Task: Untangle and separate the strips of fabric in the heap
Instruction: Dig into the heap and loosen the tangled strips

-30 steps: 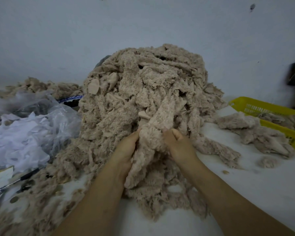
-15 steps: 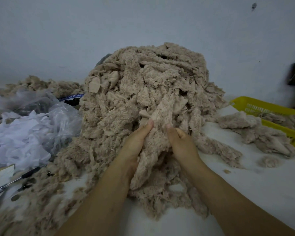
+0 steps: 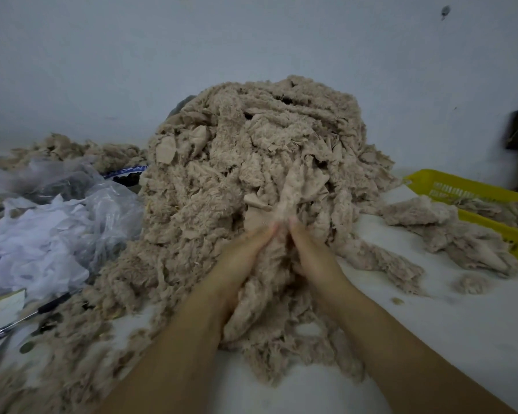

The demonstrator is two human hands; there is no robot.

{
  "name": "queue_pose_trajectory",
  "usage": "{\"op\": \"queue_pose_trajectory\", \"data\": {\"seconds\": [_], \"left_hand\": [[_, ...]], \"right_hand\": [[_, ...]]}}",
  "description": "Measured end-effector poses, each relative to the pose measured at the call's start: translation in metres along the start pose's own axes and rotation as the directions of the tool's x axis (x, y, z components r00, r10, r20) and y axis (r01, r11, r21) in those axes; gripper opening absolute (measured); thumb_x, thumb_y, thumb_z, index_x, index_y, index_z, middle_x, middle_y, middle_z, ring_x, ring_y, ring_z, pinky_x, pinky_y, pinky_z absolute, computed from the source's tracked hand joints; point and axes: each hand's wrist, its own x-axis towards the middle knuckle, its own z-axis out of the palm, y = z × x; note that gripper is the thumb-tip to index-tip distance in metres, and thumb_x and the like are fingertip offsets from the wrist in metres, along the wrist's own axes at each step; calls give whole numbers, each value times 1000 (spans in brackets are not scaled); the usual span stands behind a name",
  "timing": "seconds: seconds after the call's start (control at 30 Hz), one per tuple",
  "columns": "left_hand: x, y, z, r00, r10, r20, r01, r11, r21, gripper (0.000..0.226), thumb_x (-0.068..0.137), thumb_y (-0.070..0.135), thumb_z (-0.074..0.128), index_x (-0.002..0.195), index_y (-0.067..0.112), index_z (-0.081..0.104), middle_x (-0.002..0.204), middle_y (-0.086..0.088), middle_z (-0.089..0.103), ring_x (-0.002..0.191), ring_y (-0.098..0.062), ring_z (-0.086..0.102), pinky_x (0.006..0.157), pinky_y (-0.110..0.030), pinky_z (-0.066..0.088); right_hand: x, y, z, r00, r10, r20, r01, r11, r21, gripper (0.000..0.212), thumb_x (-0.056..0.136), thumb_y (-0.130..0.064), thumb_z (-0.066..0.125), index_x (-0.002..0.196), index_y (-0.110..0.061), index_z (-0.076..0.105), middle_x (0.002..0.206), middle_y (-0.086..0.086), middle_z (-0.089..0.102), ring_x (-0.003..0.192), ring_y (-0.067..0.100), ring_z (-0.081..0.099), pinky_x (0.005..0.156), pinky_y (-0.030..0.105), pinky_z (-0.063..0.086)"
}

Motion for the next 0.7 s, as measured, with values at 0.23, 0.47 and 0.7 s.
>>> {"op": "queue_pose_trajectory", "data": {"seconds": [0.23, 0.47, 0.7], "left_hand": [[-5, 1, 13, 994, 86, 73, -105, 935, 338, 67, 82, 52, 72, 115, -5, 61, 100, -10, 66, 95, -25, 62, 93, -41, 51], [-4, 0, 9, 991, 77, 107, -115, 907, 406, 38, 89, 36, 67, 101, 1, 67, 90, -9, 69, 84, -22, 64, 77, -33, 52], [-6, 0, 15, 965, 128, 228, -235, 807, 542, 25, 100, 30, 57, 82, 13, 61, 70, 4, 55, 64, -10, 48, 61, -22, 37]], "right_hand": [[11, -4, -28, 971, 90, -221, -16, 949, 316, 27, 97, -17, 45, 76, -11, 60, 53, 2, 53, 41, 13, 46, 39, 21, 36], [0, -5, -16, 986, 73, 149, -115, 950, 291, 46, 98, -49, 51, 93, -12, 78, 87, 9, 74, 63, 12, 68, 54, 21, 52], [3, 2, -12, 994, 65, 89, -86, 960, 267, 44, 101, -46, 44, 95, -16, 76, 93, 7, 76, 83, 14, 73, 66, 23, 57]]}}
